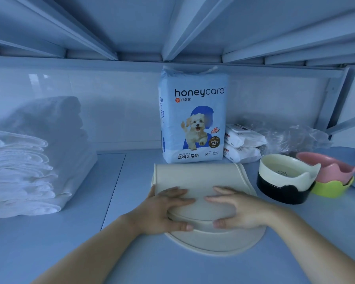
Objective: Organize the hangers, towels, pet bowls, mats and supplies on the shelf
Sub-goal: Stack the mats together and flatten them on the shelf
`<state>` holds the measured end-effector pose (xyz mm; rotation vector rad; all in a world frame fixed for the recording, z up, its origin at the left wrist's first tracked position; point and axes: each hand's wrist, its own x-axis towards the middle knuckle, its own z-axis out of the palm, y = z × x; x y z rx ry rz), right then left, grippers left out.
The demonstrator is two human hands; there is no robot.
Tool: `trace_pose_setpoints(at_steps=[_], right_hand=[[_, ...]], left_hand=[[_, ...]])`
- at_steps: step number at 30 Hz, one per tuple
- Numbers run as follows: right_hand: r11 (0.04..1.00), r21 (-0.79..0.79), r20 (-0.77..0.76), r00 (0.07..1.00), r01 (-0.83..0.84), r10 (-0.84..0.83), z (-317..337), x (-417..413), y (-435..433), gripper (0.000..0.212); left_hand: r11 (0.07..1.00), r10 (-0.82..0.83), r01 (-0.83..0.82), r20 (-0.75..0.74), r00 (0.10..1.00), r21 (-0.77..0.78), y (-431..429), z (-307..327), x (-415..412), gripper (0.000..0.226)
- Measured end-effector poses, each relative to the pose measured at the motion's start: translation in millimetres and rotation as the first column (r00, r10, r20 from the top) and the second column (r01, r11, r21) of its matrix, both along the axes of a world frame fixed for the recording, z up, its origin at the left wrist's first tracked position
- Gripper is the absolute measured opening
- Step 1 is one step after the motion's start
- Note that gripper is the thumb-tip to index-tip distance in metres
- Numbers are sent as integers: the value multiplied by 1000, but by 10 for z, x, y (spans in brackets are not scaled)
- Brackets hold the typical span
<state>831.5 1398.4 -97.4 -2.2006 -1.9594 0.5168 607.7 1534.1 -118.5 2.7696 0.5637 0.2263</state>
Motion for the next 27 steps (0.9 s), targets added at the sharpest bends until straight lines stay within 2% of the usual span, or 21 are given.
trace_pose_setpoints(at_steps=[4,6,9,13,16,20,23,27], right_hand=[[996,78,-90,995,-44,51,32,-22,-13,72],[993,110,-102,993,-47,59,62,-64,-8,60],[983,177,-81,995,-41,56,96,-115,-5,42],[972,226,-34,997,-62,71,106,-166,-14,13],[968,244,-28,997,-60,69,114,-219,-28,15],[979,194,-50,996,-65,76,147,-230,-60,24],[987,135,-68,993,-91,101,165,-213,-67,33],[985,139,-71,991,-99,109,166,-216,-61,29]], left_hand=[[1000,1,-1,17,1000,-9,-38,36,-8,75],[1000,2,-3,11,1000,20,-48,70,-12,78],[996,6,-4,-29,1000,88,-77,127,-2,87],[997,13,-10,-39,999,74,-114,164,-4,78],[999,-27,30,-103,994,32,-122,130,-1,70],[993,-76,97,-244,967,74,-117,65,26,76],[991,-98,117,-259,961,59,-92,73,25,80],[990,-85,105,-196,977,94,-92,31,29,85]])
